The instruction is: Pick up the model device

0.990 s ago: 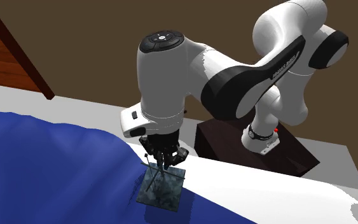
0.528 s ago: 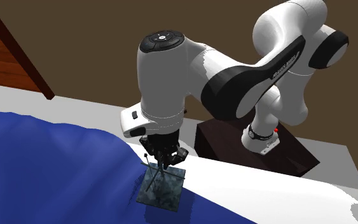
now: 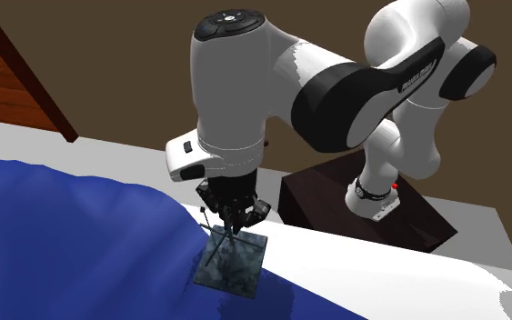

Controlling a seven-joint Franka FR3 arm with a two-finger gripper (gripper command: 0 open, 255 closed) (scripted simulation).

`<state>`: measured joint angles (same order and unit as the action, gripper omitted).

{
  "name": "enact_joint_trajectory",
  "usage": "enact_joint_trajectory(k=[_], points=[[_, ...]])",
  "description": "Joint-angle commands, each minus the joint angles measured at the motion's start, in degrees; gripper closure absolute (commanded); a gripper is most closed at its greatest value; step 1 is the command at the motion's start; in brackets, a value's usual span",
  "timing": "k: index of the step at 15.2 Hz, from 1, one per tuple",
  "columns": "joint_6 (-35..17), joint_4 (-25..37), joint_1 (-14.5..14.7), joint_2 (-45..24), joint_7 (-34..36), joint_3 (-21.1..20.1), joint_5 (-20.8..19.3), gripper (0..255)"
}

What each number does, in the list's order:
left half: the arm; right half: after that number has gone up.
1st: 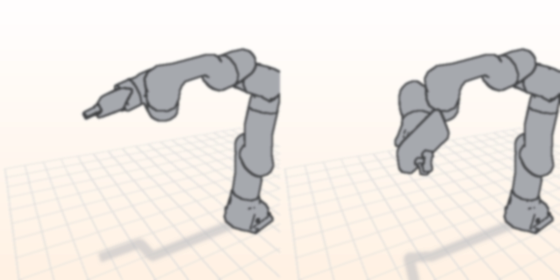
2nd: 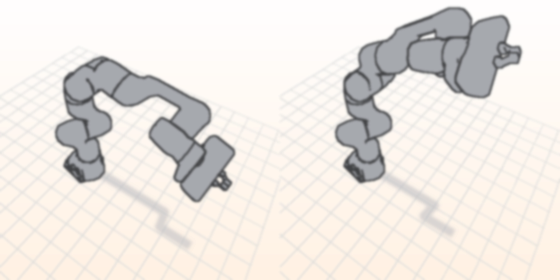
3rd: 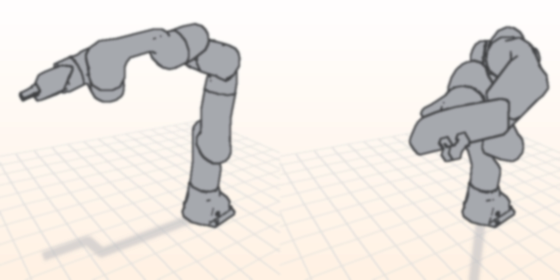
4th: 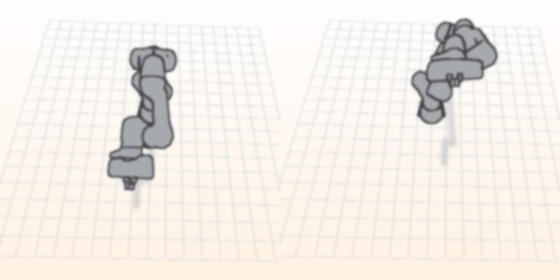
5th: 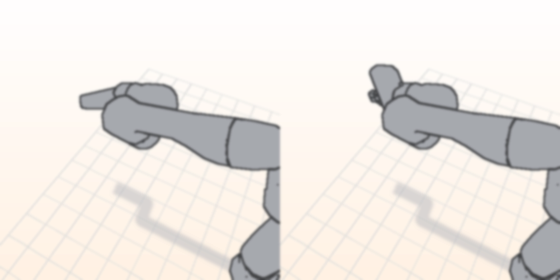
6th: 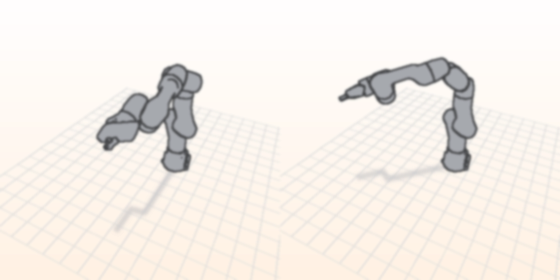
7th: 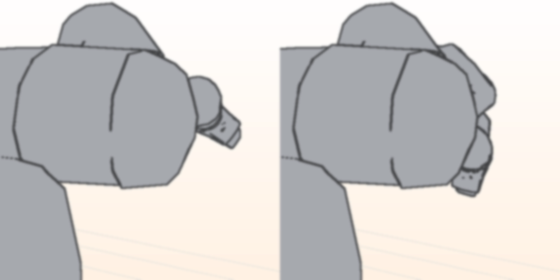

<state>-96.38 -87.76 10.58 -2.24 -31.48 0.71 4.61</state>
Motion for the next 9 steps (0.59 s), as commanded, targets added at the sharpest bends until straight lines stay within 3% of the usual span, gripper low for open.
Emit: enact_joint_trajectory(k=[1, 9], points=[[1.8, 2.4, 0.0, -0.6, 0.1, 0.0, 0.0, 255], [7.3, 9.9, -0.1, -2.6, 0.4, 0.1, 0.0, 255]])
